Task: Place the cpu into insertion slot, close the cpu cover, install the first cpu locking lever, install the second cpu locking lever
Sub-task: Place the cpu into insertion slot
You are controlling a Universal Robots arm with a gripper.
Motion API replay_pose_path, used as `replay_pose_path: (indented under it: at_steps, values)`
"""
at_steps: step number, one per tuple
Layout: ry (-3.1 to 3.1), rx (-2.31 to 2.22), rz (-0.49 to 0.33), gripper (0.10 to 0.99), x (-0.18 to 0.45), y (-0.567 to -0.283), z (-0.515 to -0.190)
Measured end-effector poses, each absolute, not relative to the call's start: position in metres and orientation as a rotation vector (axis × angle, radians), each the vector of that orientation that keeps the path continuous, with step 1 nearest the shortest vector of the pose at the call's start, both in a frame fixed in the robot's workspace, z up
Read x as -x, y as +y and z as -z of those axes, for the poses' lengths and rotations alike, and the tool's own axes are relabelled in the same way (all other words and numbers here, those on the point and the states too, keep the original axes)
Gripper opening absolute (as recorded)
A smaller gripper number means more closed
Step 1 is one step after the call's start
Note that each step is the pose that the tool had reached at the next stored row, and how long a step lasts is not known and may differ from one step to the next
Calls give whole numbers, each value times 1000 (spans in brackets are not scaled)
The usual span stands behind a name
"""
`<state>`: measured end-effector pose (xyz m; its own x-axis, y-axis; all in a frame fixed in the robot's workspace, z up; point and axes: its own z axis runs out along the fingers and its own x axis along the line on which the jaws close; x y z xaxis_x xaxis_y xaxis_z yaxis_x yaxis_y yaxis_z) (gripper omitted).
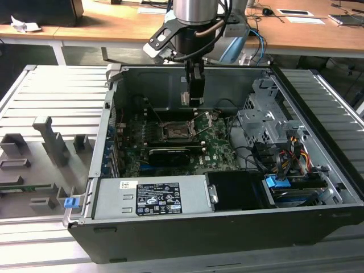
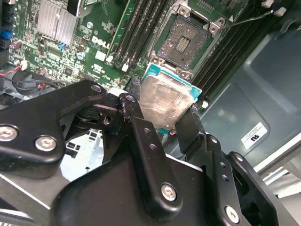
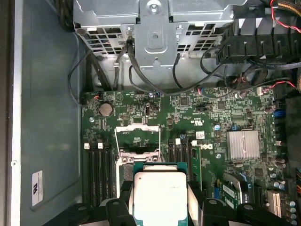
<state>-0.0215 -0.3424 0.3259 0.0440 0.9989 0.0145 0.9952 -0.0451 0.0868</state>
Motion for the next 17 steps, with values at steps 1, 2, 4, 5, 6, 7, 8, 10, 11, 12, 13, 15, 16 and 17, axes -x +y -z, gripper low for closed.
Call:
replay_pose_path:
  at_steps: [1,2,4,5,6,7,8,10,11,12,13,15,16,17]
  values:
    - [2133,-2232,-109,541,22,-342,-325]
    - [2131,-2233,-109,541,22,-342,-324]
    - [2120,-2243,-108,541,22,-342,-323]
    - [2094,-2266,-107,541,22,-342,-322]
    - [2072,-2286,-107,541,22,-342,-322]
    - [2057,-2298,-106,541,22,-342,-321]
    - [2011,-2337,-105,541,22,-342,-320]
    - [2037,-2316,-105,541,22,-342,-309]
    - [2071,-2287,-107,541,22,-342,-307]
    - [2104,-2258,-108,541,22,-342,-304]
    - [2137,-2228,-109,541,22,-342,-302]
    - [2207,-2161,-112,541,23,-342,-300]
    - [2221,-2148,-112,541,22,-342,-300]
    - [2221,-2147,-113,541,22,-342,-299]
